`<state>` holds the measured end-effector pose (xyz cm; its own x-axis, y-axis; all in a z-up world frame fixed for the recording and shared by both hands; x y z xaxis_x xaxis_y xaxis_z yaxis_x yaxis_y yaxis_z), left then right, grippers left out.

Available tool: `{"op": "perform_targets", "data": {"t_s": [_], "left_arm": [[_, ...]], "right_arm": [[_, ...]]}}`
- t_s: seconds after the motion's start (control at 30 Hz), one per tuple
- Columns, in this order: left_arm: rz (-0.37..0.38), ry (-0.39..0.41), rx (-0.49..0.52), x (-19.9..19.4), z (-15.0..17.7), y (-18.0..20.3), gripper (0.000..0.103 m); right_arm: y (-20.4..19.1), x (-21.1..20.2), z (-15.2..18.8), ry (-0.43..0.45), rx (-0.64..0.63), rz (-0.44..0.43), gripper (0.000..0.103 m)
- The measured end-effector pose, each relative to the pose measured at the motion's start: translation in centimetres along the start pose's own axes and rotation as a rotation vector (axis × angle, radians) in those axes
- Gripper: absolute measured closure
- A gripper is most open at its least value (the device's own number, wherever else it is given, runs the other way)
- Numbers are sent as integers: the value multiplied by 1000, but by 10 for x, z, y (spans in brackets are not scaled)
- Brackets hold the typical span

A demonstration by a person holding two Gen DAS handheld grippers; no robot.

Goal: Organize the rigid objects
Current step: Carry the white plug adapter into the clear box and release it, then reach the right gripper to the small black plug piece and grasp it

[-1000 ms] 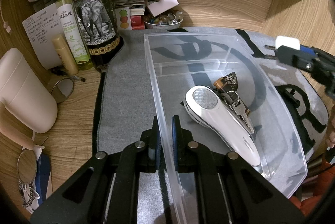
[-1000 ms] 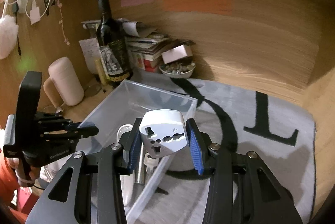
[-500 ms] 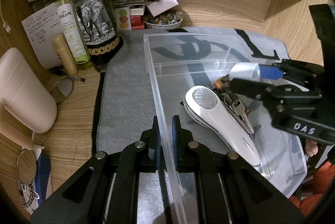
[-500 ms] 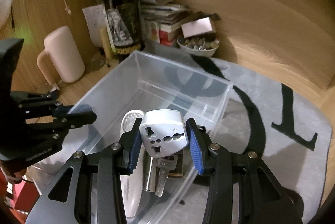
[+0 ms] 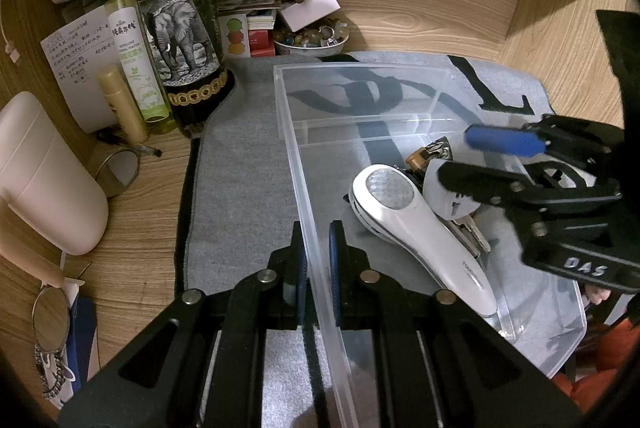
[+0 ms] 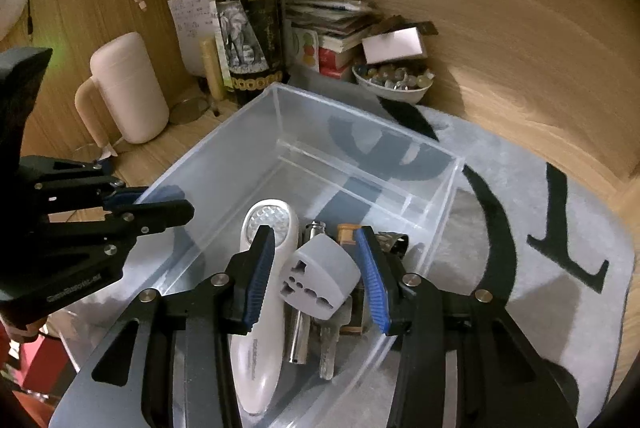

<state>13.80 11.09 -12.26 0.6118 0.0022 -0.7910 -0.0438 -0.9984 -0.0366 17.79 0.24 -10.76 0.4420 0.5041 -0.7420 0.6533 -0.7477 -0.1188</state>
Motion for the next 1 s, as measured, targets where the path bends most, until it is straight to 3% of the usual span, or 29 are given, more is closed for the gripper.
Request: {"op": "perform_targets", "data": {"t_s": [0.23,0.33,0.5,0.87,1.0], "left_arm": [[0,0,-1,0,0,0,94],[0,0,0,0,0,0,94],[1,1,0,0,0,0,94],[-1,1,0,0,0,1,94],[-1,2,-3,0,-1,2,94]], "right_arm": [[7,-28,-6,69,2,22,57],[13,-44,-6,109,9,40,45],[33,-68,3,153,33,100,45],[127,-90,65,67,256,294,45],[149,-84,92,7,352,284,45]]}}
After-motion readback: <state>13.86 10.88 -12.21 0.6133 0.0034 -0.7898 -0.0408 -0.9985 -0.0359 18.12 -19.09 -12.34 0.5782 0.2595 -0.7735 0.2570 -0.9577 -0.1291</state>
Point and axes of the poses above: each gripper's, at about its wrist camera, not at the fingertips, and x roughly the way its jaws point, y to its right, z to its underside, the point moved 4 cm from there along x, roughly the way its jaws point, and after that the axes turned 7 degrees about x, right-handed, at the moved point
